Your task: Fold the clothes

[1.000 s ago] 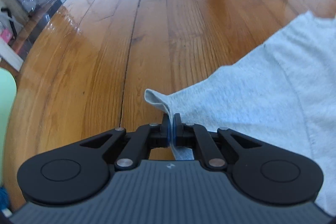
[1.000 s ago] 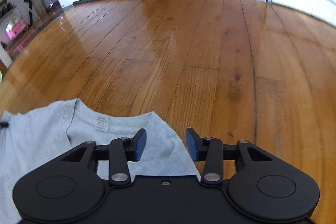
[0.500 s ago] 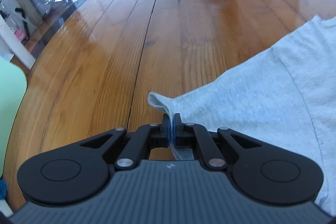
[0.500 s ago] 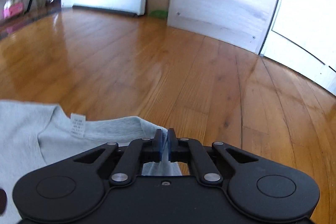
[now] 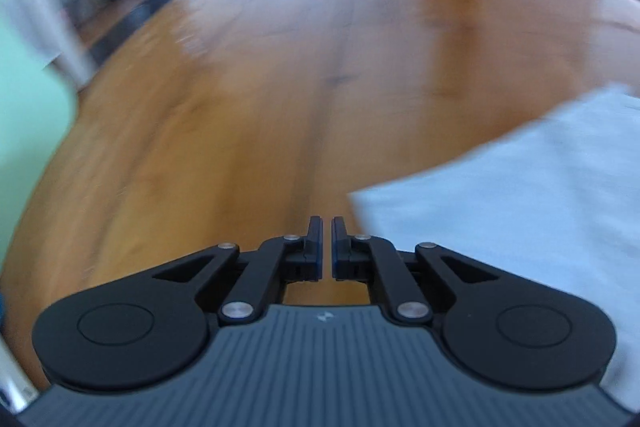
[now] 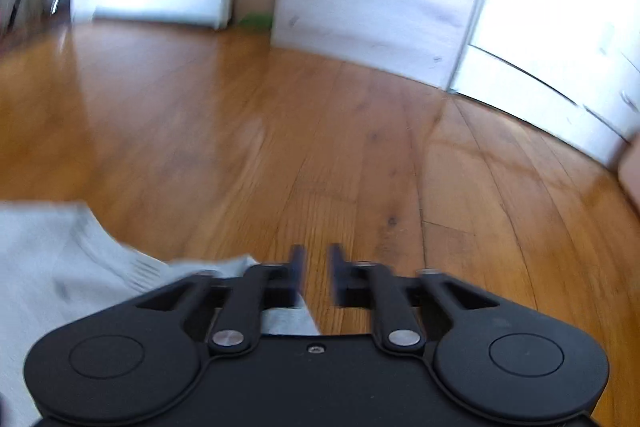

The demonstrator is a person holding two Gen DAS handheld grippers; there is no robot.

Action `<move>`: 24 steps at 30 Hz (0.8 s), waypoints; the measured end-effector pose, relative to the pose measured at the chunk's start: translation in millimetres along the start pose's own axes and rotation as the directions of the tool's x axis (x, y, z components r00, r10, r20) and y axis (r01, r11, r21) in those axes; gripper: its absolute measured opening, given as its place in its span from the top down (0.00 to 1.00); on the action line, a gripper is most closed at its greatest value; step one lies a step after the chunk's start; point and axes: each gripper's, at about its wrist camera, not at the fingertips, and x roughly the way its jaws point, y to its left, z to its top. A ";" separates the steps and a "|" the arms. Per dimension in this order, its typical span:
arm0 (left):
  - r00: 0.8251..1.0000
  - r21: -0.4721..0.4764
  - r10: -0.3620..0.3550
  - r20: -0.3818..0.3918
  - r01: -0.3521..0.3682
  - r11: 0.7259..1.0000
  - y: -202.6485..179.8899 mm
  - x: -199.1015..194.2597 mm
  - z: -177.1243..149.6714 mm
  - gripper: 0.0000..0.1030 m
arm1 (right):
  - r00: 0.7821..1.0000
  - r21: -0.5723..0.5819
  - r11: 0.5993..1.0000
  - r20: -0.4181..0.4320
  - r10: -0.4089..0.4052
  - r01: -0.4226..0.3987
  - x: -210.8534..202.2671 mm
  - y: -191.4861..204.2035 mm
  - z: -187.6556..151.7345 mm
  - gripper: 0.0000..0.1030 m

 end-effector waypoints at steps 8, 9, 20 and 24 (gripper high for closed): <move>0.964 0.197 -0.260 -0.053 0.266 0.944 -139.4 -42.3 -7.9 0.66 | 0.995 0.299 0.954 -0.089 0.048 -0.019 -89.6 -89.2 -62.2 0.40; 0.956 0.217 -0.288 -0.051 0.292 0.932 -161.1 -47.5 -8.6 0.66 | 0.992 0.345 0.939 -0.115 0.048 -0.006 -100.4 -101.7 -74.8 0.40; 0.840 0.191 -0.531 -0.110 0.543 0.818 -352.8 -78.6 -16.8 0.66 | 0.963 0.654 0.755 -0.224 0.151 0.034 -146.5 -152.1 -173.8 0.37; 0.843 0.162 -0.527 -0.111 0.539 0.827 -365.7 -78.9 -18.4 0.63 | 0.962 0.677 0.736 -0.212 0.171 0.019 -154.6 -152.6 -194.9 0.43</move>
